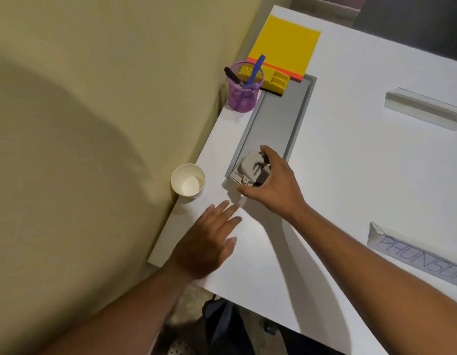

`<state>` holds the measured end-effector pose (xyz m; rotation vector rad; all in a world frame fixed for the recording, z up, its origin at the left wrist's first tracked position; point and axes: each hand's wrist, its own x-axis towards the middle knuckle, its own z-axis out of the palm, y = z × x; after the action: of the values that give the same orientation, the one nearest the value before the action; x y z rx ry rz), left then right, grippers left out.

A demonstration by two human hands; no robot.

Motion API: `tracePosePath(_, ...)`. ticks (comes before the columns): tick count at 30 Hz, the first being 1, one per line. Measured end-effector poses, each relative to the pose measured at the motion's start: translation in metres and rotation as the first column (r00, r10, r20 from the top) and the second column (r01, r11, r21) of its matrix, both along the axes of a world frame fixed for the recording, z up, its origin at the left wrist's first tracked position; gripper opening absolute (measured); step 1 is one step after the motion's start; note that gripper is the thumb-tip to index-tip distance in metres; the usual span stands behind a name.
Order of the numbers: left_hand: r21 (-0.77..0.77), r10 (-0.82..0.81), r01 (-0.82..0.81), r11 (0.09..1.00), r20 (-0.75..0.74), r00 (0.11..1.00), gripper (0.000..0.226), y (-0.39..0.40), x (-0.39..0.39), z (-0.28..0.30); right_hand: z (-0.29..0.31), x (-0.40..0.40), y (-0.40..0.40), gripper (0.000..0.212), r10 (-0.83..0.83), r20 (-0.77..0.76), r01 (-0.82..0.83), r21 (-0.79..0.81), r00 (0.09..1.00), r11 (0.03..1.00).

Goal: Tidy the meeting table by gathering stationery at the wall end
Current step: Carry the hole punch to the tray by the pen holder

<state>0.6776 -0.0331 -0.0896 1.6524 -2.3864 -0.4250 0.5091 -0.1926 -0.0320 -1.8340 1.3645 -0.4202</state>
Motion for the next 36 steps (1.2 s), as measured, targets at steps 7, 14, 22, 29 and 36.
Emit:
tracePosePath(7, 0.081, -0.056, 0.052, 0.995, 0.049, 0.997, 0.065, -0.003, 0.015, -0.005, -0.022, 0.047, -0.070, 0.100, 0.078, 0.016, -0.076, -0.094, 0.997, 0.993)
tracePosePath(14, 0.145, -0.041, 0.034, 0.989, 0.042, 0.998, 0.068, -0.005, 0.015, -0.014, -0.050, 0.063, -0.089, 0.109, 0.133, 0.016, -0.130, -0.131, 0.991, 0.983)
tracePosePath(22, 0.147, -0.032, 0.028, 0.989, 0.024, 0.999, 0.069, -0.005, 0.015, -0.012, -0.059, 0.066, -0.101, 0.108, 0.163, 0.052, -0.153, -0.163, 0.985, 0.975)
tracePosePath(29, 0.137, -0.013, 0.014, 0.990, -0.005, 1.000, 0.069, -0.005, 0.015, -0.011, -0.064, 0.064, -0.104, 0.094, 0.173, 0.034, -0.164, -0.180, 0.984, 0.970)
tracePosePath(36, 0.157, -0.005, 0.006, 0.988, -0.006, 1.000, 0.071, -0.005, 0.014, -0.012, -0.067, 0.062, -0.105, 0.098, 0.205, 0.014, -0.200, -0.184, 0.979, 0.963)
